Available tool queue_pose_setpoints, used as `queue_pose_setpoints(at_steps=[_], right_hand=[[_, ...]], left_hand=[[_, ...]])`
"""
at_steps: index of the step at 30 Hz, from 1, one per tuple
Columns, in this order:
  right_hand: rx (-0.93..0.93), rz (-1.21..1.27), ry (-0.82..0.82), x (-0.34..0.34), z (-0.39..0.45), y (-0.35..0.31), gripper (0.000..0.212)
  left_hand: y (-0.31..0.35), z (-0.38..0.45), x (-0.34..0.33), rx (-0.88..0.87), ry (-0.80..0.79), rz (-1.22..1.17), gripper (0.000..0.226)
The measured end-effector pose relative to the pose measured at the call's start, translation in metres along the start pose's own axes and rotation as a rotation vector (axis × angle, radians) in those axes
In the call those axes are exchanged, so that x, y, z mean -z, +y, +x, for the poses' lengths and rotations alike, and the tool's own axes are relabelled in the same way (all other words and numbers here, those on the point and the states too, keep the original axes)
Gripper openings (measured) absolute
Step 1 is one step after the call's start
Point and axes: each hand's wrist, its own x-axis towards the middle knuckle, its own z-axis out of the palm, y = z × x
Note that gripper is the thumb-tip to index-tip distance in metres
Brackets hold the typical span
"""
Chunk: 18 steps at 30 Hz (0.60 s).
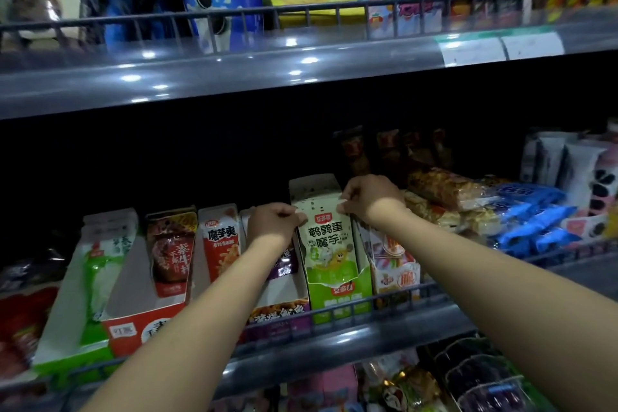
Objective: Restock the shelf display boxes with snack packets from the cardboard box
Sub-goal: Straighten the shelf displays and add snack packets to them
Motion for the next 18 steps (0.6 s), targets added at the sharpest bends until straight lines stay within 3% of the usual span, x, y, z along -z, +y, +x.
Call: queue_pose_setpoints(at_steps=[13,18], right_hand=[[-0.003,-0.12,0.002,-0.004,-0.001,-0.003,0.014],[0.038,-0.168,0.035,0.006,-0.017,-0.003,0.027]], left_hand=[[-0.009,-0.001,-0.004,0.046,-0.012,-0.008,0.022],[-0.003,-0.017,0.002,0.05,0.008,-0.091,0.019]])
